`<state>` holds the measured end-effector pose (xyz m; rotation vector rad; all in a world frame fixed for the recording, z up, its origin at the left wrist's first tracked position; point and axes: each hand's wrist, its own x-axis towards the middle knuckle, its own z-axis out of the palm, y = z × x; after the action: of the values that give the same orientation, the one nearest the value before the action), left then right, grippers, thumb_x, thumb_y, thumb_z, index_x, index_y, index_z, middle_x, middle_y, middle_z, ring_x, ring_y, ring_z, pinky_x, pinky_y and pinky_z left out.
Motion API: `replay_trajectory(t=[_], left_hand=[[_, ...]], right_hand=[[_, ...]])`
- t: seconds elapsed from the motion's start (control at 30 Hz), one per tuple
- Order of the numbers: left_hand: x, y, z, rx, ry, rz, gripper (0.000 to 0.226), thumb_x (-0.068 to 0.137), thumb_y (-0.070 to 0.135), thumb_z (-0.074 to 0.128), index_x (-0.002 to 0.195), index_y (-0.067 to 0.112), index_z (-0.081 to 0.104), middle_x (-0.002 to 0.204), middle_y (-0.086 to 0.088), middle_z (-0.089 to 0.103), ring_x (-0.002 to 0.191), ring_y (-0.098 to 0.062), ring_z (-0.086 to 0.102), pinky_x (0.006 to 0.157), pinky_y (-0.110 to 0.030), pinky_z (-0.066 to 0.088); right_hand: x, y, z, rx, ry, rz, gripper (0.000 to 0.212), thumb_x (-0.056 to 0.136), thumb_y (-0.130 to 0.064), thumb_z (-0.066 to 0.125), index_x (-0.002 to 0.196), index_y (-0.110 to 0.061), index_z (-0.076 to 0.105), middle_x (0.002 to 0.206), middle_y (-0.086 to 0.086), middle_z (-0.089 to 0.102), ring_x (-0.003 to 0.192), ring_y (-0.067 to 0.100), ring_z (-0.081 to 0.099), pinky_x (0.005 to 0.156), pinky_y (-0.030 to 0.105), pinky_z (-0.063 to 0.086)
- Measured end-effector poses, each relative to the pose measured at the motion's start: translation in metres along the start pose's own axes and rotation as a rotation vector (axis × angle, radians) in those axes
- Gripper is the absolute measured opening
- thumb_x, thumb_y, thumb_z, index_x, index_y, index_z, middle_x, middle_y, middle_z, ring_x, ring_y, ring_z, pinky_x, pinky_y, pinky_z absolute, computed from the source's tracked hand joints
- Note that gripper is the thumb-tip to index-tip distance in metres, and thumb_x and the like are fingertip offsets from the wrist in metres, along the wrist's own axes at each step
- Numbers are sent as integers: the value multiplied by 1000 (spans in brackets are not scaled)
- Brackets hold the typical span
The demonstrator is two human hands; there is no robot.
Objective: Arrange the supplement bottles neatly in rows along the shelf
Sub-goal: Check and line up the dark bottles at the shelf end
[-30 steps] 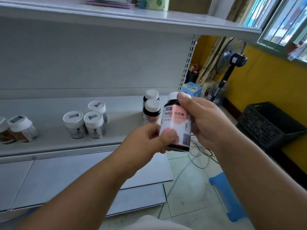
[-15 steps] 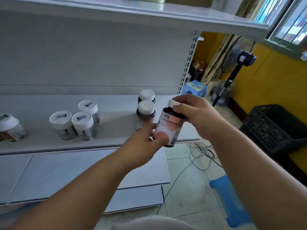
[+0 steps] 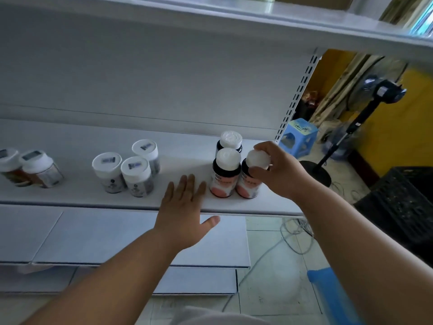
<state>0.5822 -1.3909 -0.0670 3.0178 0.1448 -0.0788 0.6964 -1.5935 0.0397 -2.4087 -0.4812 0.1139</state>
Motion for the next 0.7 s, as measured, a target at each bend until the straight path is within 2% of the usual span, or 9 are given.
replay_trajectory(t=[0.07,0.13,0.2,0.3,0.4,0.47,0.57,0.7], left_hand=[[1,2,1,32,-19,-12,109,67,83,-7,158,23,-5,166,-10,-12,152,-27,-13,121,-48,-11],[1,3,0,51,-31,-15,110,65,84,-9,157,24,-9,165,-10,-15,152,-27,-16,121,-48,-12],[1,3,-2,64,-50,-19,106,70,86,-4,157,24,-12,165,-9,-18,151,-27,-19,121,-49,-13],[0,3,-5,78,-80,-25,99,82,85,12,157,25,-13,164,-9,-20,150,-27,-22,121,-49,-14],[-1,3,-8,78,-93,-22,98,84,84,16,157,25,-13,164,-9,-21,150,-27,-22,120,-49,-14],[-1,3,-9,78,-99,-23,97,85,83,16,157,25,-13,164,-9,-21,150,-27,-22,120,-49,-15],[-1,2,-10,68,-107,-18,97,85,83,16,157,25,-13,163,-9,-23,149,-27,-24,120,-48,-15],[0,2,-11,50,-114,-23,97,85,83,15,157,25,-13,163,-9,-25,148,-26,-28,120,-48,-15]], right_hand=[[6,-7,-2,-72,0,1,50,81,-45,67,127,-31,50,118,-8,56,100,15,55,75,25,39],[15,-20,-2,-129,73,-48,50,83,-51,63,126,-28,52,122,-8,56,106,12,53,81,26,37],[27,-36,1,-183,132,-133,49,85,-54,59,123,-24,53,121,-5,58,107,14,55,80,28,39],[52,-59,8,-308,69,-118,43,86,-48,58,118,-18,55,113,3,60,98,22,57,73,31,45],[69,-73,13,-388,-45,-4,40,84,-39,62,112,-12,54,103,7,59,82,22,54,56,27,42],[72,-77,12,-370,-42,13,37,82,-35,64,109,-10,55,100,8,61,75,20,53,53,26,41],[61,-80,8,-303,103,-18,32,87,-31,55,110,-9,51,94,7,58,74,23,55,57,30,45],[38,-77,1,-87,513,-211,30,95,-28,46,116,-8,47,105,8,52,89,22,47,73,33,40]])
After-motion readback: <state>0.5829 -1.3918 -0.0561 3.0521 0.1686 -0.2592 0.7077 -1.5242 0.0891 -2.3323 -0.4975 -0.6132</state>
